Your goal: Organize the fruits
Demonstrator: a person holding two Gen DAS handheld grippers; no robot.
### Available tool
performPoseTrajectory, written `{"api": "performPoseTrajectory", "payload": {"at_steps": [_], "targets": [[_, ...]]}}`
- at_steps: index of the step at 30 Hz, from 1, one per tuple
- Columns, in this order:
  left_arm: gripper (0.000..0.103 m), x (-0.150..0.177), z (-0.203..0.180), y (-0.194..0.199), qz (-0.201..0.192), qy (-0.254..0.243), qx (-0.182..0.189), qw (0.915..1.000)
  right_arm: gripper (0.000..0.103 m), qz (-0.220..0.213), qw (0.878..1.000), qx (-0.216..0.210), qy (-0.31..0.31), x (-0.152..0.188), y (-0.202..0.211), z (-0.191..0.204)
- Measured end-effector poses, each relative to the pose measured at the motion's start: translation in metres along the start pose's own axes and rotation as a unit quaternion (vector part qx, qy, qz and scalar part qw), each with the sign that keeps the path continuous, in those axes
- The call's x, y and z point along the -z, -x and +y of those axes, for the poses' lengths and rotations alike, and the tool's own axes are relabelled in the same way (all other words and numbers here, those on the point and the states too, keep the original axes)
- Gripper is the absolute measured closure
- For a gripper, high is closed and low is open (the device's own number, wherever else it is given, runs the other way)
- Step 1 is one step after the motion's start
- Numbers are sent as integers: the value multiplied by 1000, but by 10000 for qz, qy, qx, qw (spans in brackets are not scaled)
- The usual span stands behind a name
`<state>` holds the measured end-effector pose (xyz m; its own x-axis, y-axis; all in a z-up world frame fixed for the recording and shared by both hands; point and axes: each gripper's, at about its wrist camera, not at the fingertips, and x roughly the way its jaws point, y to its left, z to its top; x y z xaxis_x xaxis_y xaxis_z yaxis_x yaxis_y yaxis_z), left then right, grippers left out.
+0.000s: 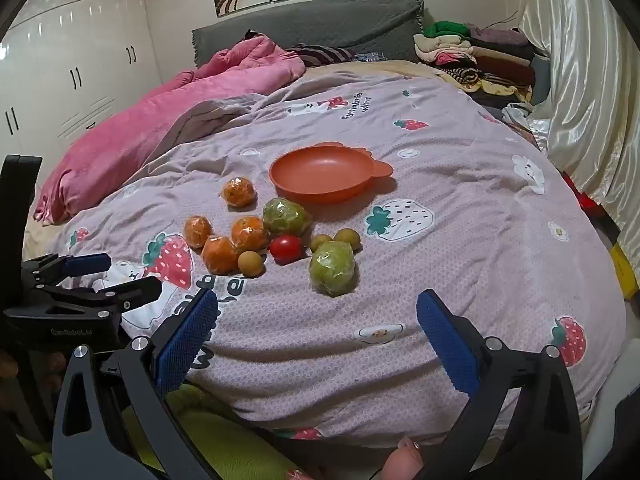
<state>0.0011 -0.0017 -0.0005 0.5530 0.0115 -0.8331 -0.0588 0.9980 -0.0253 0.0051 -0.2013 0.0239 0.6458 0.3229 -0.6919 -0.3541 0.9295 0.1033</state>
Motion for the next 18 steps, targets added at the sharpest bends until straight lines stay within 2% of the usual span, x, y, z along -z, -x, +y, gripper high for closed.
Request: {"api": "performPoseTrajectory", "payload": {"at_steps": [1,18], "targets": [[8,1,2,2,-102,61,162,9998,4,-29,10000,-5,-3,0,1,0],[8,-4,9,8,-120,85,146,9998,4,-83,10000,-3,24,1,1,0]]}}
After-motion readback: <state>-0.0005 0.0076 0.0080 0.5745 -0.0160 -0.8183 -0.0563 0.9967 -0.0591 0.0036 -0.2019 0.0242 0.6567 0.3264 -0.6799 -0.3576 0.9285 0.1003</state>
